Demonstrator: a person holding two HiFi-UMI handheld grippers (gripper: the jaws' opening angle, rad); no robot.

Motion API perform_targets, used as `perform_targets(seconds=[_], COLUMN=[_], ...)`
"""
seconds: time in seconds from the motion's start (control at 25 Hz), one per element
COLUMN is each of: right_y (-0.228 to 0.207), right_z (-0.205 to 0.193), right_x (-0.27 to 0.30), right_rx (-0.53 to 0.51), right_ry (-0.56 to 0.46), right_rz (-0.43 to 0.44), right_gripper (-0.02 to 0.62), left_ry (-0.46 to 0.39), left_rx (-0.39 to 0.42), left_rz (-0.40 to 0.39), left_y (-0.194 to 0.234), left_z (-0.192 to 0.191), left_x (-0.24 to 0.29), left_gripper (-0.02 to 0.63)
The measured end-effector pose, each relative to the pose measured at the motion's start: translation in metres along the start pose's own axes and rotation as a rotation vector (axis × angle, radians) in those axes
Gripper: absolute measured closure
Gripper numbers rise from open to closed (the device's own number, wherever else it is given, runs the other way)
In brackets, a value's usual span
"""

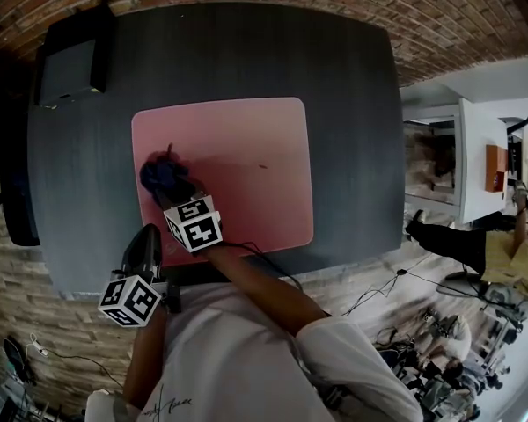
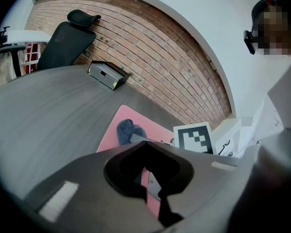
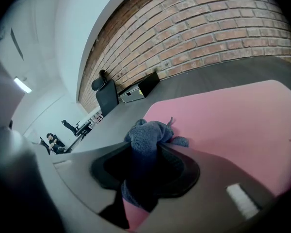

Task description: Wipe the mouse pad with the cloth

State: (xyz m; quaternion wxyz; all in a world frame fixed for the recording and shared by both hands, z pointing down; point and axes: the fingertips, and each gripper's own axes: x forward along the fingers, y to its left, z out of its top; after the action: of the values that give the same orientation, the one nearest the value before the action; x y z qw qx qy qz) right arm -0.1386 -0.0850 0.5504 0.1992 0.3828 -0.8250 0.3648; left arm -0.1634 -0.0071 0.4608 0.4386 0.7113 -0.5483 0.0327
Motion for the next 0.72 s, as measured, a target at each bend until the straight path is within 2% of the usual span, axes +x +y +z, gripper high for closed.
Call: perform_targets(seconds=[0.32,0.72], right_y=[-0.012,-0.045], right_z=[-0.002,-0.003], right_x=[-0.011,-0.036], right_rx=[0.009,0.027], right_ry=[-0.001,-0.007], right_rz=[-0.019,-0.094], right_gripper=[0.454,0.454], left_ry=[0.026,0.031], left_rx=[0.010,0.011], left_rz=[-0.026,-0.056], left_y=[-0.016,-0.026], left_z=[-0.013,-0.017], left_x=[0.002,0.006], left_gripper=[0.600,0.600])
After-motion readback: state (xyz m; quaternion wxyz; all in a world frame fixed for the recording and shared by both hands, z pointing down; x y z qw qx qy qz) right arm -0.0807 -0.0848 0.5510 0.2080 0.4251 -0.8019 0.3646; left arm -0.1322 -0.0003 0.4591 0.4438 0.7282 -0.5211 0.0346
